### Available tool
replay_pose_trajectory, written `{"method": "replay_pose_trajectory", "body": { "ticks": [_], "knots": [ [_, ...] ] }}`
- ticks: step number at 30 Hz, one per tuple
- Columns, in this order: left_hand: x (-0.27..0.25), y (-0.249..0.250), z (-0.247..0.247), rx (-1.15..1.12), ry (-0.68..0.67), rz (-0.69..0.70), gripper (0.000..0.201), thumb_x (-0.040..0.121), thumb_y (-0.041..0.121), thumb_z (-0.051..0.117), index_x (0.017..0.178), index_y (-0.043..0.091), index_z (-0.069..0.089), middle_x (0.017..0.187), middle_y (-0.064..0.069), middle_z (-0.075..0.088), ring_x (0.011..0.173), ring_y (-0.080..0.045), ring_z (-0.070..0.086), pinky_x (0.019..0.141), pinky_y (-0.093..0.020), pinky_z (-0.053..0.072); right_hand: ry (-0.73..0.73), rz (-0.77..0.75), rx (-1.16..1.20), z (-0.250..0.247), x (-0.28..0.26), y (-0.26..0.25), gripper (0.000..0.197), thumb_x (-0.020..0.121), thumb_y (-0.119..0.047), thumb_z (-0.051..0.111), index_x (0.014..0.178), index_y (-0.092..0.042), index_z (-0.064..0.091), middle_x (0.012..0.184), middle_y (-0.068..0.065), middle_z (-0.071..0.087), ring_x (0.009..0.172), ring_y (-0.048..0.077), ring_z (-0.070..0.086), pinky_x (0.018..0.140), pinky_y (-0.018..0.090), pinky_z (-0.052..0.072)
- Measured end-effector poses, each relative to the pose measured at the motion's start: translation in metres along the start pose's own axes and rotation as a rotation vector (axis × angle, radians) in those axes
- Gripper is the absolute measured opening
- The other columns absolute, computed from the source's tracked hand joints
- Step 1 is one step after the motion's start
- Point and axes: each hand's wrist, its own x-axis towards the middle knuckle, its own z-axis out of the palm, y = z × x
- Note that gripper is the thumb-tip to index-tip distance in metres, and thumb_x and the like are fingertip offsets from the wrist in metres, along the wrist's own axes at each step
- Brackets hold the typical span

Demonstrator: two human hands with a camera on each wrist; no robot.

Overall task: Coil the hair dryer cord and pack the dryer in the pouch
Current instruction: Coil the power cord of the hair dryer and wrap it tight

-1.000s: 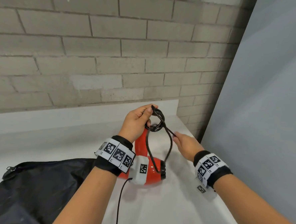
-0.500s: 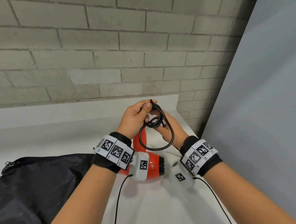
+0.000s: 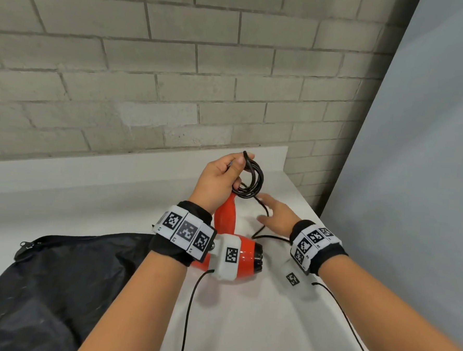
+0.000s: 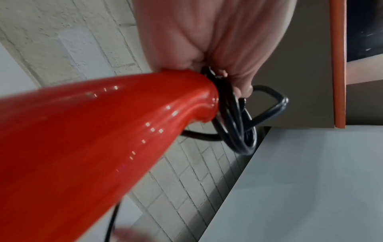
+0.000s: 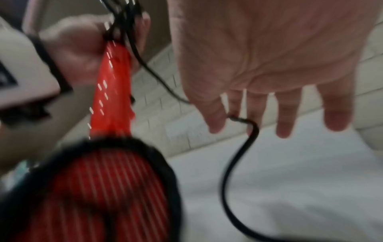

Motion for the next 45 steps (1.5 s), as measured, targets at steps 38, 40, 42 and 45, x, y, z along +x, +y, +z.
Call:
{"method": "replay_pose_trajectory", "body": {
  "ticks": [38,40,42,45],
  "knots": [
    [0.007,0.011,0.009,0.359,-0.201,-0.031,0.029,0.089,0.022,0.055,0.118,0.025,0.056,0.081,0.011,0.053,0.051,-0.001,0.048,0.061,-0.019,0.04,0.563,-0.387,0.086,-0.076,-0.042,-0.083,0.022,0.091,-0.009,0.048,0.094,0.001,0.068,0.097,0.018,0.068,0.091,0.025,0.059,0.075,0.019,0.04],
    [0.008,0.013,0.011,0.372,-0.25,-0.037,0.026,0.089,0.02,0.054,0.115,0.024,0.059,0.064,0.015,0.055,0.047,-0.002,0.044,0.058,-0.02,0.039,0.563,-0.412,0.056,-0.076,-0.047,-0.086,0.022,0.092,-0.01,0.048,0.095,-0.001,0.068,0.099,0.016,0.067,0.094,0.024,0.059,0.077,0.019,0.038],
    [0.007,0.014,0.013,0.354,-0.265,-0.037,0.021,0.089,0.018,0.054,0.107,0.027,0.061,0.055,0.014,0.054,0.047,-0.006,0.04,0.055,-0.021,0.038,0.552,-0.441,0.049,-0.077,-0.052,-0.087,0.022,0.092,-0.011,0.049,0.095,-0.002,0.068,0.098,0.014,0.067,0.092,0.021,0.059,0.078,0.018,0.039],
    [0.007,0.013,0.015,0.341,-0.211,-0.035,0.017,0.09,0.018,0.053,0.101,0.024,0.064,0.065,0.008,0.053,0.045,-0.004,0.039,0.05,-0.015,0.037,0.504,-0.42,0.177,-0.079,-0.053,-0.077,0.024,0.092,-0.017,0.049,0.083,-0.009,0.07,0.079,0.004,0.065,0.072,0.004,0.056,0.07,0.022,0.042]
  ]
}}
